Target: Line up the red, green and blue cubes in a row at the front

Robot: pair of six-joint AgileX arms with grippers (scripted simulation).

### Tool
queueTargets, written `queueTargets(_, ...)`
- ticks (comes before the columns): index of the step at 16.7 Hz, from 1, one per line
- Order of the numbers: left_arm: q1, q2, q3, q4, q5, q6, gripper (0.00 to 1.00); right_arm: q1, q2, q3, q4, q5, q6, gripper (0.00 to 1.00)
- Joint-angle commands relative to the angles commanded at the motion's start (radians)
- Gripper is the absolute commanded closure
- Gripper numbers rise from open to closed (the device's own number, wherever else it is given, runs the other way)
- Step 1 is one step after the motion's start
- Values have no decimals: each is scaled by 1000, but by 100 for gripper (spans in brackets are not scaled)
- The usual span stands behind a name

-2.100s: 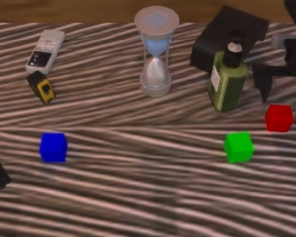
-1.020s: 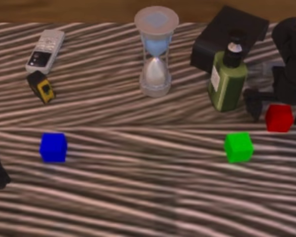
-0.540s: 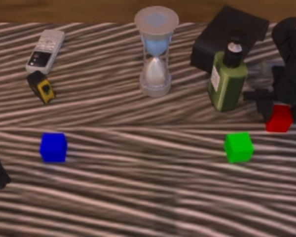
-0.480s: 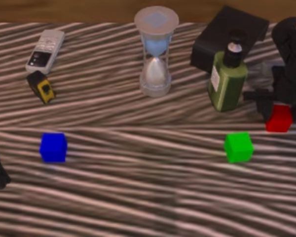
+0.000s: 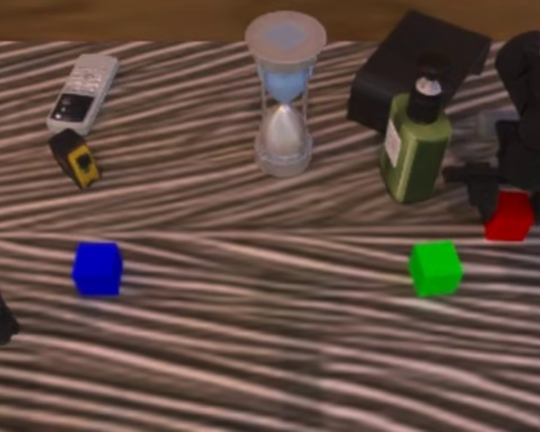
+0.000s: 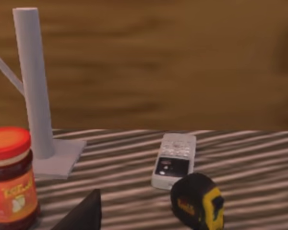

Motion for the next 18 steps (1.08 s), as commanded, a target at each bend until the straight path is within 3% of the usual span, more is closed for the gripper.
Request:
queueTargets(8, 0, 0, 0, 0, 0, 0, 0, 8, -72, 131, -211, -1, -1, 100)
queueTargets(14, 0, 0, 0, 0, 0, 0, 0, 5, -82, 147, -232, -1, 1, 100)
queueTargets(18, 0, 0, 0, 0, 0, 0, 0, 105, -58, 190, -258, 1, 90, 100)
